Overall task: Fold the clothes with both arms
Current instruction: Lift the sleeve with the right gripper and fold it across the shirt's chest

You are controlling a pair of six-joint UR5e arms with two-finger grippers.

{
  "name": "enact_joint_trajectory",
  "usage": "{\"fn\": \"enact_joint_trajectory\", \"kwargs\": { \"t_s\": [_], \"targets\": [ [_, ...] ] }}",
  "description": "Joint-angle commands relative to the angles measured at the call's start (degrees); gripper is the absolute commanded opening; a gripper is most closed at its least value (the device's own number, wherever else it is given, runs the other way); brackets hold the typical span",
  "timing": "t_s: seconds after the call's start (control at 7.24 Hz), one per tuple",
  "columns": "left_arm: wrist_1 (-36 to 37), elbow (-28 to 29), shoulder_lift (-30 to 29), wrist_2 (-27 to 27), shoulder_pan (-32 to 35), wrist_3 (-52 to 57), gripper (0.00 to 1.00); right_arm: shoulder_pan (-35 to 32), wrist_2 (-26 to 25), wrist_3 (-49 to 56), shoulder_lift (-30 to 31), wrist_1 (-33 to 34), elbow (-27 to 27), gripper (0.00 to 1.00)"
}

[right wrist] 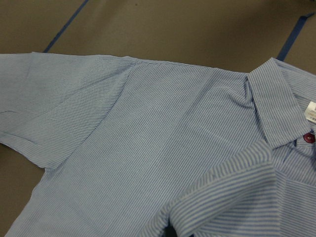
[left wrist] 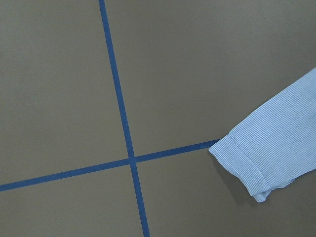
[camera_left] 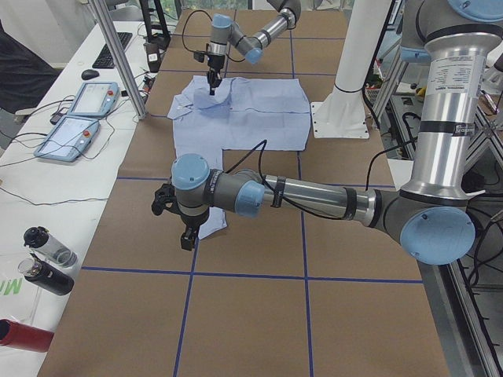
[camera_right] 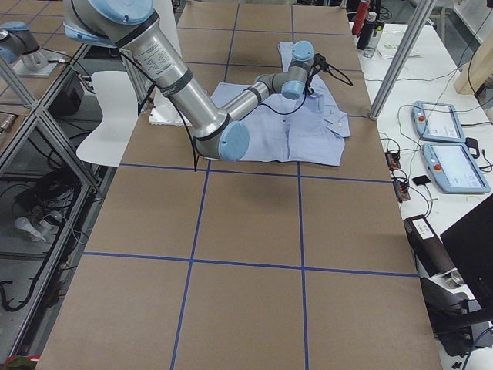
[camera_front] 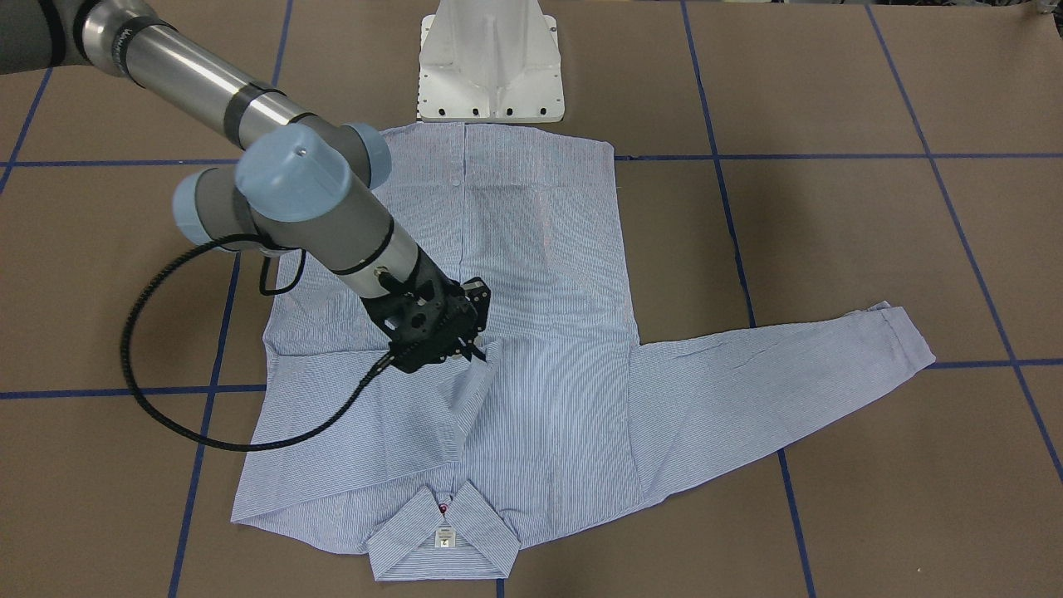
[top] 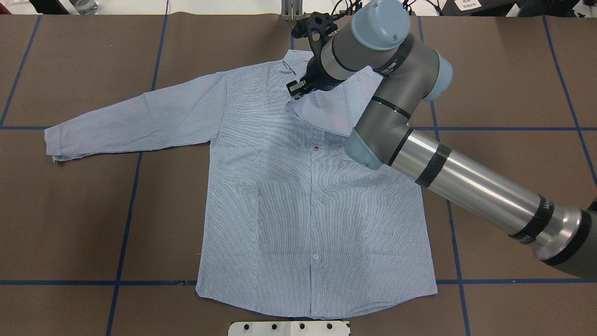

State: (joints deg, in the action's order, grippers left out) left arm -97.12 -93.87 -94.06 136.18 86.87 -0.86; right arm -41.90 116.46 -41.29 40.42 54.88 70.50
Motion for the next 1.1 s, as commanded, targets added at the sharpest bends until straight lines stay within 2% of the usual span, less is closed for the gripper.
{"fn": "enact_joint_trajectory", "kwargs": {
  "t_s": [0.0,0.28,0.41,0.83,0.97],
  "targets": [
    [0.00,-0.17,-0.07,-0.03,-0.03,-0.02,0.99,2.69,-5.42,-0.01,-1.83,-0.04,-4.13,0.99],
    [0.00,-0.09,-0.16,-0.03,-0.03,-0.02,0.99,6.55,-14.02,-0.10,-3.84,0.31,-4.22,0.99],
    [0.00,-0.09,-0.07,-0.03,-0.03,-0.02,0.99,7.18,-14.41,-0.63,-5.42,0.58,-4.23,0.99],
    [0.00,0.44,-0.16,-0.03,-0.03,-0.11,0.99,7.10,-14.33,-3.79,-5.18,1.36,-3.79,0.99],
    [0.00,1.31,-0.86,-0.21,-0.12,-1.85,0.99,6.40,-13.80,-3.97,-5.17,10.77,0.30,0.99]
  ]
}}
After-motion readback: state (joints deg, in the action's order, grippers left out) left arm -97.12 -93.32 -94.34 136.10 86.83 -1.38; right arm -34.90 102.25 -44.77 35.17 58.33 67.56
